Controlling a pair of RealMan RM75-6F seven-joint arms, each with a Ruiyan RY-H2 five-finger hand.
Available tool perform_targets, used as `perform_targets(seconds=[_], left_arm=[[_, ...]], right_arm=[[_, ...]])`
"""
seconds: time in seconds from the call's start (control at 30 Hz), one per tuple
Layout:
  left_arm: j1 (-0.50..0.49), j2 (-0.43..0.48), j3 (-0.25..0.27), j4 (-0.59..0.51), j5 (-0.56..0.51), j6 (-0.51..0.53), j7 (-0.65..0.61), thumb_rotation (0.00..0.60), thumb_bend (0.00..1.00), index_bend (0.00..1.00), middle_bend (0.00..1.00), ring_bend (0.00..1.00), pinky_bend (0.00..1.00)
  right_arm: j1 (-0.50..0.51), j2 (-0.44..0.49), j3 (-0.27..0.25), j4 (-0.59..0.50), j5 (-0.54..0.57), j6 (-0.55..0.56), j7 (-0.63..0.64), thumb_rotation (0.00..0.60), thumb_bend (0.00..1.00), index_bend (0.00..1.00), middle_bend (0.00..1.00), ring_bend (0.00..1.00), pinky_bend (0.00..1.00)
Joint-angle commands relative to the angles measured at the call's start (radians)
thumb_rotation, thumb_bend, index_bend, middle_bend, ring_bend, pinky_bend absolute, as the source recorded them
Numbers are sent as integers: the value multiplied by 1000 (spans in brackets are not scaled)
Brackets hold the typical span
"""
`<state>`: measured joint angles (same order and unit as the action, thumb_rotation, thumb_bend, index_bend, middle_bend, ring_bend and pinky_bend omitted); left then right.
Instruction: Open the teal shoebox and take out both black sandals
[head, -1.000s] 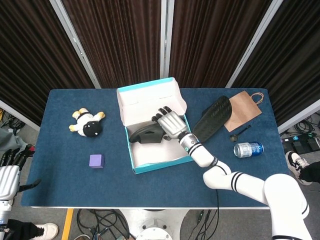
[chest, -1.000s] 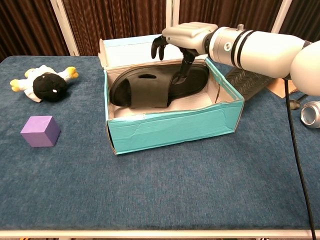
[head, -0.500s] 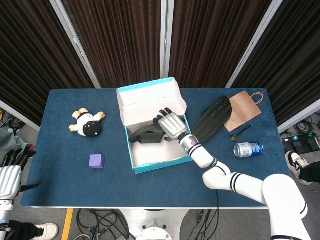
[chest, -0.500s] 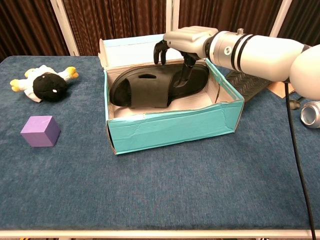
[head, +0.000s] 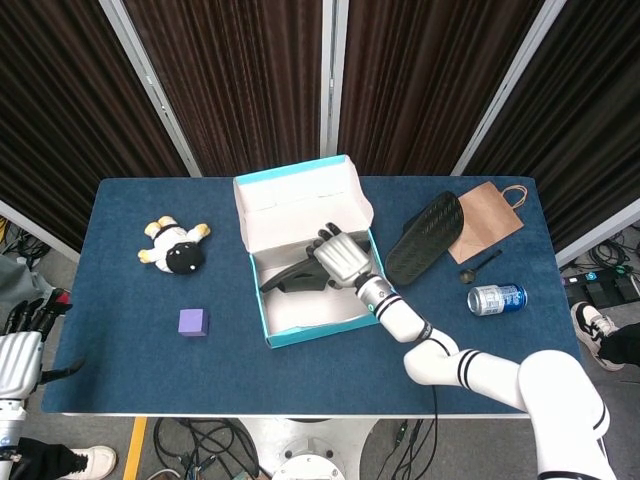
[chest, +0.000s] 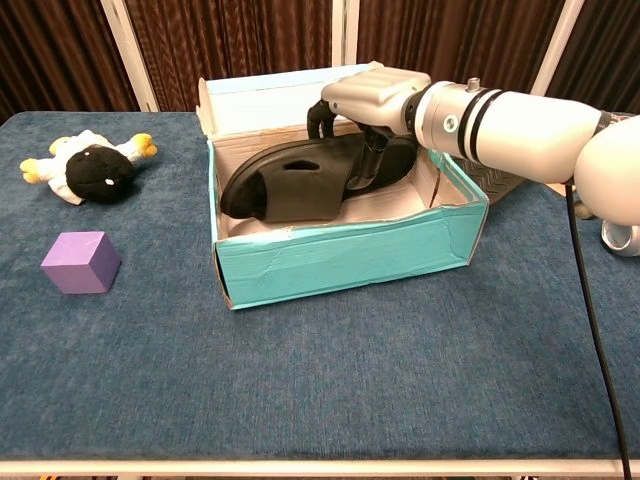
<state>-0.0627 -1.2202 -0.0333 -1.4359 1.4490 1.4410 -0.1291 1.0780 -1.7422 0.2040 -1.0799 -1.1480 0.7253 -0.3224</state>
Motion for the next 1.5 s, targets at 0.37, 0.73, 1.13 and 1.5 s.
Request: perform_targets(seconds=[0.37, 0.73, 1.13, 1.5], left_arm=[[7, 6, -1, 3, -7, 2, -16, 600, 0, 206, 166, 70, 47], [7, 8, -1, 0, 2, 8, -14, 600, 0, 206, 166, 70, 48], [2, 18, 4, -19, 7, -3, -5, 600, 0, 206, 166, 70, 47], [-8, 10, 3, -9, -2, -26, -10, 600, 0, 206, 166, 70, 48]], right_arm=[[6, -157, -21, 198, -112, 115, 27, 600, 415, 624, 523, 304, 132], [-16, -117, 23, 161, -211, 262, 211, 600, 521, 802, 621, 383, 130], [-20, -56, 30, 79, -179, 184, 190, 600, 515, 806, 621, 380, 91], [-42, -148, -184, 290, -453, 342, -1, 600, 516, 843, 630, 375, 14]])
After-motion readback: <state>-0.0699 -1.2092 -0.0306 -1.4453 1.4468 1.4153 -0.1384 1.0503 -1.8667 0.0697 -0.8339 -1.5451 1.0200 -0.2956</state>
